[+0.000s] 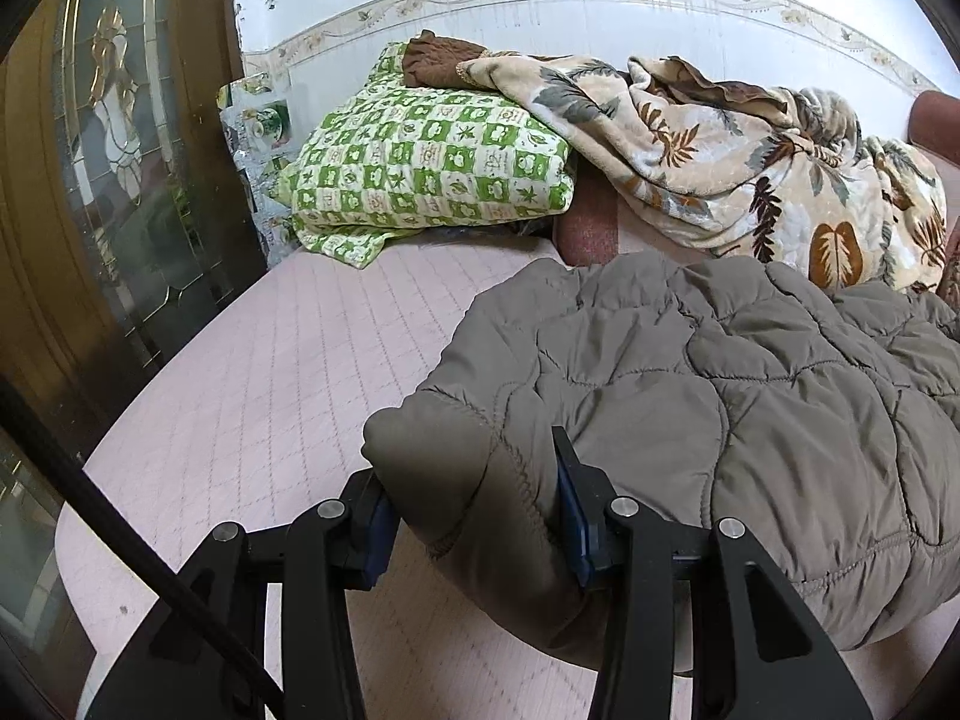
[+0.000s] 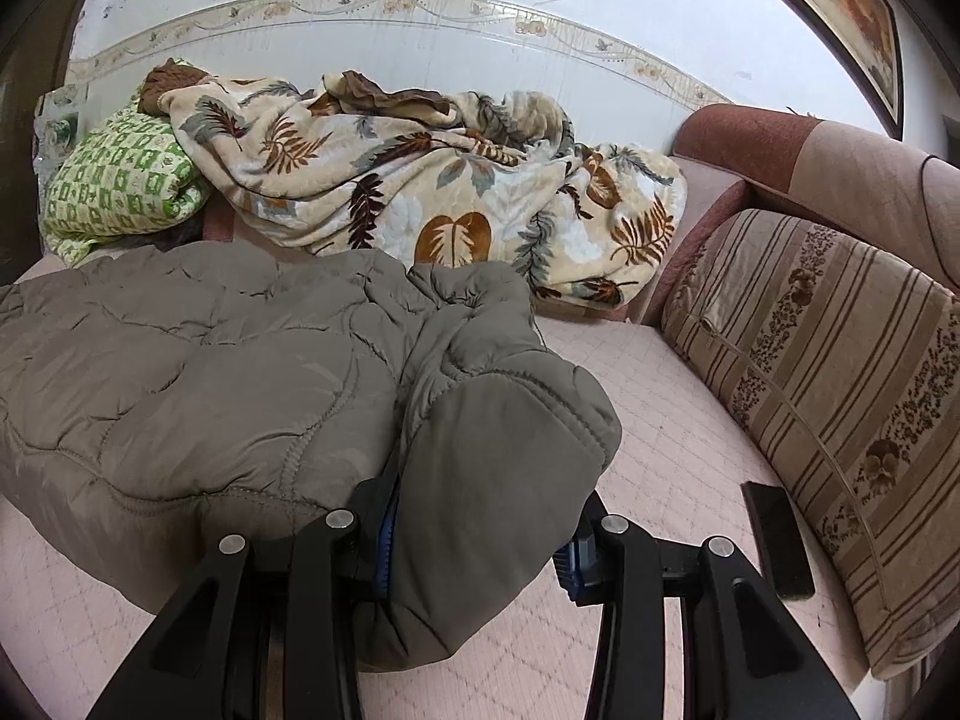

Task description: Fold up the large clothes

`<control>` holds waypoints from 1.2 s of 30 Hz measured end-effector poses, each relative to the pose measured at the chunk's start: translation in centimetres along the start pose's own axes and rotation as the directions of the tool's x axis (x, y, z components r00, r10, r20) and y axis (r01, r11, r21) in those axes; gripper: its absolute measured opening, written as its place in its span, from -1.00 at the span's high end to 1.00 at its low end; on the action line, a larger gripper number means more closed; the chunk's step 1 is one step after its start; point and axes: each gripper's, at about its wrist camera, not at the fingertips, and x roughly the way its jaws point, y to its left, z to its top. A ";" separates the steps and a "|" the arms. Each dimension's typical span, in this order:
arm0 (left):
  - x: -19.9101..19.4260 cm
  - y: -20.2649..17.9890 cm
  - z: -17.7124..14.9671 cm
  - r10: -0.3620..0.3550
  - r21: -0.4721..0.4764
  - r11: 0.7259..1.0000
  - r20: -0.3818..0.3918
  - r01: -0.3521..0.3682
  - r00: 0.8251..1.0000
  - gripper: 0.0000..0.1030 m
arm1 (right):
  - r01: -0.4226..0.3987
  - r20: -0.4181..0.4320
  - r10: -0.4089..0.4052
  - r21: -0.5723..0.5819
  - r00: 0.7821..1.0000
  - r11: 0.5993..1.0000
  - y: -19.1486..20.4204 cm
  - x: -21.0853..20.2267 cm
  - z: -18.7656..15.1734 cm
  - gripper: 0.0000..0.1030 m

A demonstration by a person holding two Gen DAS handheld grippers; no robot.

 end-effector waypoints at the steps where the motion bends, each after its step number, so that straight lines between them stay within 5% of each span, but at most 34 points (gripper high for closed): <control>1: -0.2 0.0 -0.3 0.002 0.002 1.000 -0.002 -0.002 1.000 0.14 | 0.000 -0.003 0.000 -0.002 1.000 1.000 0.0 -0.3 -0.3 0.16; 22: -2.3 1.1 -6.8 0.002 0.022 1.000 -0.112 0.000 0.994 0.07 | -0.047 -0.155 0.059 0.082 0.986 0.996 -1.5 -0.8 -7.0 0.15; 29: -2.2 1.7 -7.6 -0.015 -0.001 1.000 -0.131 0.015 0.991 0.03 | -0.116 -0.214 0.170 0.243 0.962 0.963 -3.7 0.4 -8.9 0.08; 34: -2.2 1.9 -7.9 0.013 -0.004 1.000 -0.127 -0.013 0.992 -0.26 | -0.140 -0.226 0.225 0.340 0.948 0.930 -5.0 0.7 -9.9 -0.14; 36: -2.4 2.3 -8.0 0.054 -0.004 0.998 -0.119 -0.055 0.991 -0.55 | -0.144 -0.230 0.253 0.404 0.940 0.903 -6.1 0.7 -10.4 -0.31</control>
